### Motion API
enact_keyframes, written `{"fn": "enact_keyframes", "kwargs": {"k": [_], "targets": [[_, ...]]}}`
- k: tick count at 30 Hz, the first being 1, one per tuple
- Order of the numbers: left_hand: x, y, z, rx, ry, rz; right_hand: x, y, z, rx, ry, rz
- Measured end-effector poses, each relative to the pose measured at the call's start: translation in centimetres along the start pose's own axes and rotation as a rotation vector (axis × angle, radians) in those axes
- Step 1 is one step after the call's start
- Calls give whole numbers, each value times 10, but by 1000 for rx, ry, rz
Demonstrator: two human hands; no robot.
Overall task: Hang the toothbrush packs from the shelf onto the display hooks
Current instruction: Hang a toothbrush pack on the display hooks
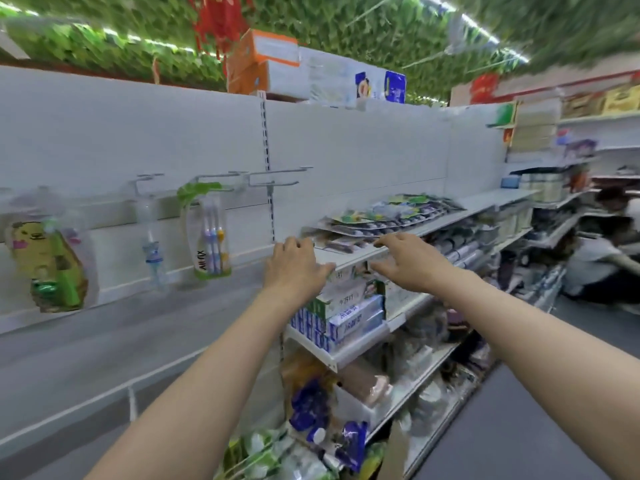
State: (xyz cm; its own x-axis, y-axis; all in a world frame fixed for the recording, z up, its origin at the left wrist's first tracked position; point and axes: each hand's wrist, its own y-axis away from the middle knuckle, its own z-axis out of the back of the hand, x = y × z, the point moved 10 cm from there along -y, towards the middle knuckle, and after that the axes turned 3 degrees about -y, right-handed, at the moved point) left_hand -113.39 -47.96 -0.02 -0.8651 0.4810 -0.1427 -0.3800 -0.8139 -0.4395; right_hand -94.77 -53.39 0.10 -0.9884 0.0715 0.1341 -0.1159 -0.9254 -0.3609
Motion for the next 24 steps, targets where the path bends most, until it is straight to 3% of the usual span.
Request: {"fn": "enact_keyframes", "kwargs": {"k": [10,24], "targets": [[-140,-174,-94,37,16,-104,-184,-112,10,-29,46,-82],[-308,-331,-194,-2,-32,12,-421,-236,-1,-62,87,98]]}}
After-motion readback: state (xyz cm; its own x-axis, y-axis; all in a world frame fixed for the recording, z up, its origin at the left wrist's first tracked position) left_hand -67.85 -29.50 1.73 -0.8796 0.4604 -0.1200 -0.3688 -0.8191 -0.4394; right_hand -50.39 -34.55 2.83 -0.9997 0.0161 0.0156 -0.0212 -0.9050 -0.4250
